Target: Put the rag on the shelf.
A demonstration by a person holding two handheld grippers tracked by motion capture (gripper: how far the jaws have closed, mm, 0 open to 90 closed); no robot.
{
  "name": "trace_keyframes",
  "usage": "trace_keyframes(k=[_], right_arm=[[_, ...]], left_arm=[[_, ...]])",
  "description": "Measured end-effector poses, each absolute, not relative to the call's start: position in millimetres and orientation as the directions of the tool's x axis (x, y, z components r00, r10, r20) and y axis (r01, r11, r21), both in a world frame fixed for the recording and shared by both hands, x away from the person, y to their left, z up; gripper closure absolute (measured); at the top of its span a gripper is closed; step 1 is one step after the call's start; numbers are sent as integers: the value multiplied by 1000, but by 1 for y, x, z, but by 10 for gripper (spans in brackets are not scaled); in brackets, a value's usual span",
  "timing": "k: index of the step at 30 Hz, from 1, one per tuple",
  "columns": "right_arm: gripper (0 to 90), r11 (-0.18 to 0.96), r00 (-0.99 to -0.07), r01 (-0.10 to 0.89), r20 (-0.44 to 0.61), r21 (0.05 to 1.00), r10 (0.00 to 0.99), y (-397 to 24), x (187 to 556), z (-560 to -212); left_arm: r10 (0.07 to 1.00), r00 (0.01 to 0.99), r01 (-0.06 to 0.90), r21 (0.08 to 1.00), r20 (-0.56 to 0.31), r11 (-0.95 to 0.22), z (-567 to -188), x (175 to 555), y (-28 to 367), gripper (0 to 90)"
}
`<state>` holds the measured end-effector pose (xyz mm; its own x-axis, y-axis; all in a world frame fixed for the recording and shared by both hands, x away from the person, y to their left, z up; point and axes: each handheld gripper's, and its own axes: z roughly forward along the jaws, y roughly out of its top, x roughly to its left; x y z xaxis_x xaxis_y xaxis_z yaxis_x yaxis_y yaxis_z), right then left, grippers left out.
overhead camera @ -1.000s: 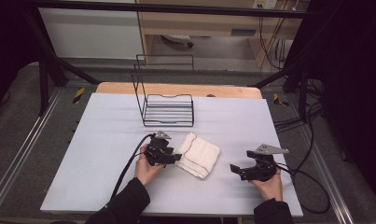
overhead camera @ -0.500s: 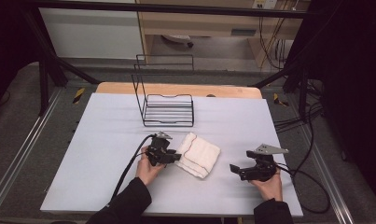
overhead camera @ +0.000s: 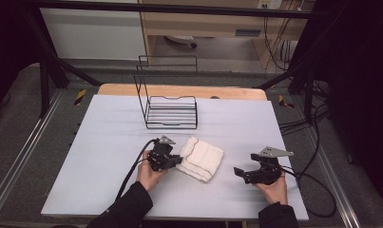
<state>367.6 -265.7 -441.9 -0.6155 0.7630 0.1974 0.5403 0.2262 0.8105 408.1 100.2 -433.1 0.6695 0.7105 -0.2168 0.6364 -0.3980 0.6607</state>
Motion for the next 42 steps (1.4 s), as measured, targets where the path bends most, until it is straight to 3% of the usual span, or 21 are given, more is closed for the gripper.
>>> trace_keyframes(k=[7,16,29,31,32,34,38,42], right_arm=[[5,231,-619,537,193,812,761,-265,368,-442],[5,231,-618,540,195,810,762,-264,368,-442],[5,233,-618,542,195,807,762,-262,368,-442],[5,230,-618,540,195,810,761,-262,368,-442],[5,231,-618,538,193,811,762,-263,368,-442],[5,231,-618,538,192,811,762,-263,368,-442],[5,229,-617,541,197,809,762,-262,368,-442],[5,230,-617,541,195,809,763,-262,368,-442]], left_arm=[[718,671,622,665,-183,-412,-425,391,115,826],[735,646,648,655,-203,-388,-430,372,140,824],[742,649,632,662,-169,-402,-437,352,144,799],[735,655,628,666,-173,-403,-436,353,146,763],[727,664,620,672,-175,-405,-435,353,148,678],[719,673,607,684,-172,-404,-430,357,152,639],[711,681,592,704,-175,-394,-419,373,159,453],[722,677,582,705,-142,-406,-415,395,160,353]])
